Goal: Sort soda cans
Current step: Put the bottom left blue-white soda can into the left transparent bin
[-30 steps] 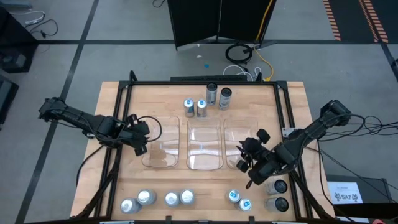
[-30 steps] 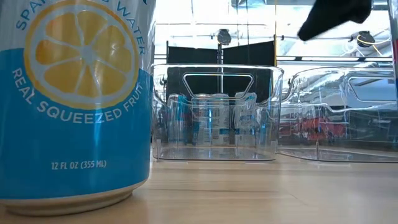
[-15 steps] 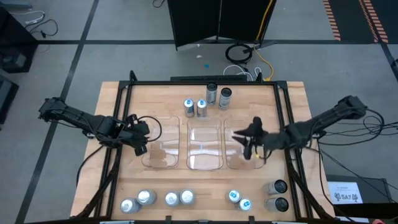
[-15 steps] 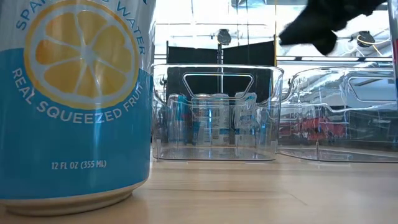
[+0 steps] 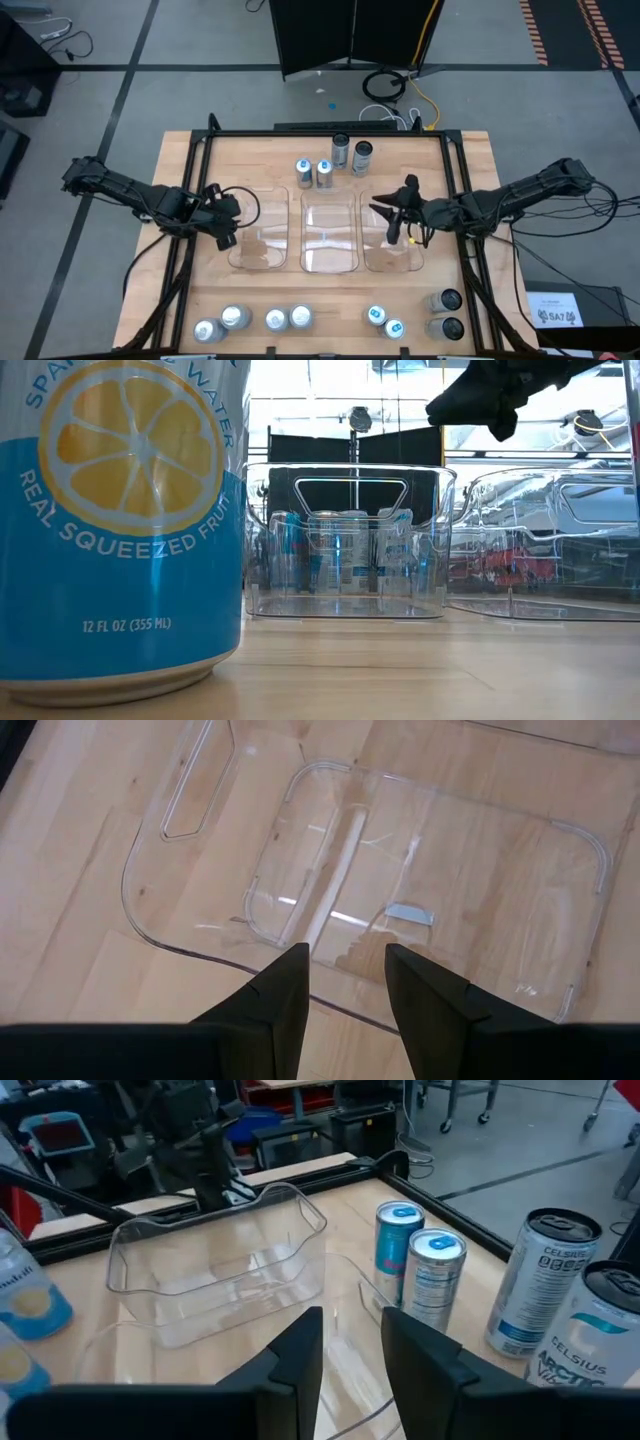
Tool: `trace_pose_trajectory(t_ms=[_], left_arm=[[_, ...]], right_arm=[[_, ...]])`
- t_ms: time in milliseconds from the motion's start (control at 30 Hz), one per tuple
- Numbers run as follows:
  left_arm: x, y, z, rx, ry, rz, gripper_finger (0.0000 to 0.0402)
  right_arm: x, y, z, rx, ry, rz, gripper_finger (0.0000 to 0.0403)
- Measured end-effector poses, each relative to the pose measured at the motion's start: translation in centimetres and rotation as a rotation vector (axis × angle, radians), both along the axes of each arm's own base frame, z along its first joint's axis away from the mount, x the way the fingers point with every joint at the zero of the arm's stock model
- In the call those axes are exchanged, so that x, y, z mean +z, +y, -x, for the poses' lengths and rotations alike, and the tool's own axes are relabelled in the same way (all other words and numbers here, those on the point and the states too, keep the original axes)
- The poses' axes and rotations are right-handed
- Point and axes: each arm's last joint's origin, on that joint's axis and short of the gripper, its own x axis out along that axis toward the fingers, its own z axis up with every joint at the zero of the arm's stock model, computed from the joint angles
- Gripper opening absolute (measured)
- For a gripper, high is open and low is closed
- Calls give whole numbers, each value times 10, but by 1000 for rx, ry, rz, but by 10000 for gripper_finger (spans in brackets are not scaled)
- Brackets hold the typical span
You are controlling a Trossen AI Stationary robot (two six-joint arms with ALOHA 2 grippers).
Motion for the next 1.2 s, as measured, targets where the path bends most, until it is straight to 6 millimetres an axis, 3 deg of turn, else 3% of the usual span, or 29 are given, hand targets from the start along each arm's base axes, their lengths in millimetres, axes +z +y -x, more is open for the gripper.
trace_pose_trajectory(t_ms=[167, 567, 1200], left_arm=[[0, 0, 0, 0, -1, 0, 144], [1, -1, -2, 0, -21, 7, 144], [3, -2, -7, 1, -78, 23, 144]], right_arm=[[0, 0, 0, -41, -54, -136, 98], [-5, -2, 2, -63, -9, -154, 116], [-19, -3, 3, -98, 101, -164, 344]])
